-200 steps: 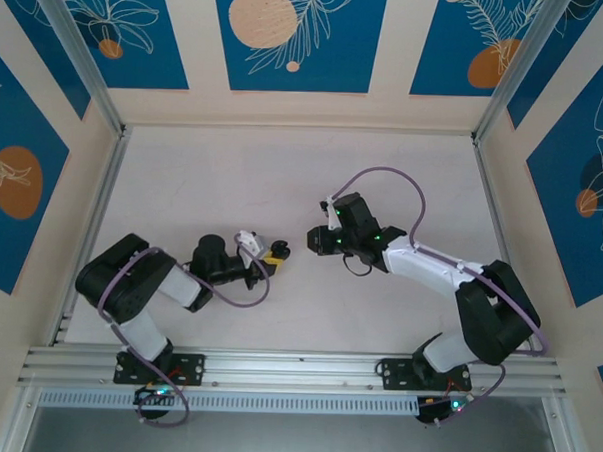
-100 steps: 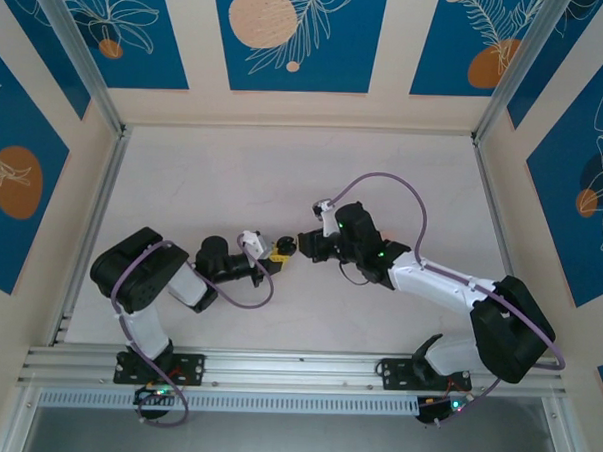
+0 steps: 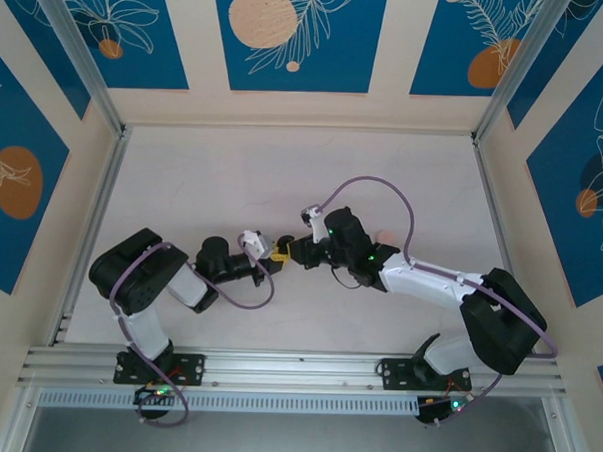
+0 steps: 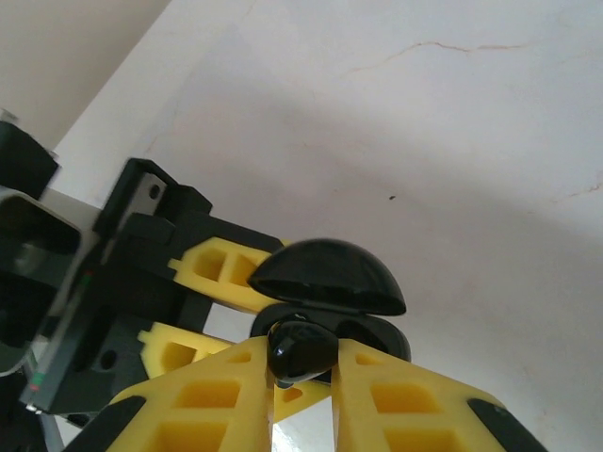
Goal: Insert the wireless bluetooth earbuds into the charging case
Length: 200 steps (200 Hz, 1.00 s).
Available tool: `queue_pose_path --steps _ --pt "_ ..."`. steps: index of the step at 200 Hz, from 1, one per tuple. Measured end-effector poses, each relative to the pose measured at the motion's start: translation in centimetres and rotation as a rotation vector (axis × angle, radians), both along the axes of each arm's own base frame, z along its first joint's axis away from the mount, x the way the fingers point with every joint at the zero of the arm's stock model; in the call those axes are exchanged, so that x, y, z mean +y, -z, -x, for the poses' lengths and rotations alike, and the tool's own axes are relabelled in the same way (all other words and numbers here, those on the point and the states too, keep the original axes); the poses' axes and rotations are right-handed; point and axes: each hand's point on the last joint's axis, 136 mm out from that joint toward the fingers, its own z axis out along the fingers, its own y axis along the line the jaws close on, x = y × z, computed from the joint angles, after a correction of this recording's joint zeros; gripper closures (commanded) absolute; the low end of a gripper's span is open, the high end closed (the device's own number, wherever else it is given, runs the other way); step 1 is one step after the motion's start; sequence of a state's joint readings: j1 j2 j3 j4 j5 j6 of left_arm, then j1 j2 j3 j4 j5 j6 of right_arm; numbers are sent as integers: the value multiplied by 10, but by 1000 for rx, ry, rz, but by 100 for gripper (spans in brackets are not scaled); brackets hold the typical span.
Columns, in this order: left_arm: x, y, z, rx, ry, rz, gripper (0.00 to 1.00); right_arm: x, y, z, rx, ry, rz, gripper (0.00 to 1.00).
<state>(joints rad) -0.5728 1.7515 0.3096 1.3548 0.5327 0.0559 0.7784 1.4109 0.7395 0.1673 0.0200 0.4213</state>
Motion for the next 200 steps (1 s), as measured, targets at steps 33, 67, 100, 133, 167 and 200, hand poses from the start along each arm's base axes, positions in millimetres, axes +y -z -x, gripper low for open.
queue_pose_path --steps 33,67,100,133,167,200 --pt "1 -5 -2 -14 -15 7 86 3 0 2 -6 -8 5 80" --pt "1 -8 -3 -20 -21 9 86 4 -2 1 -18 -5 10 80" --pt "2 -8 -4 -20 -24 9 86 4 -4 0 -38 -2 18 80" --pt "0 -8 -1 -13 -9 14 86 1 -18 -4 -96 17 11 80" --pt "-1 -8 1 10 1 26 86 1 -24 -8 -133 21 7 80" --pt "-2 -12 1 29 4 44 86 2 -21 -10 -147 20 21 80"
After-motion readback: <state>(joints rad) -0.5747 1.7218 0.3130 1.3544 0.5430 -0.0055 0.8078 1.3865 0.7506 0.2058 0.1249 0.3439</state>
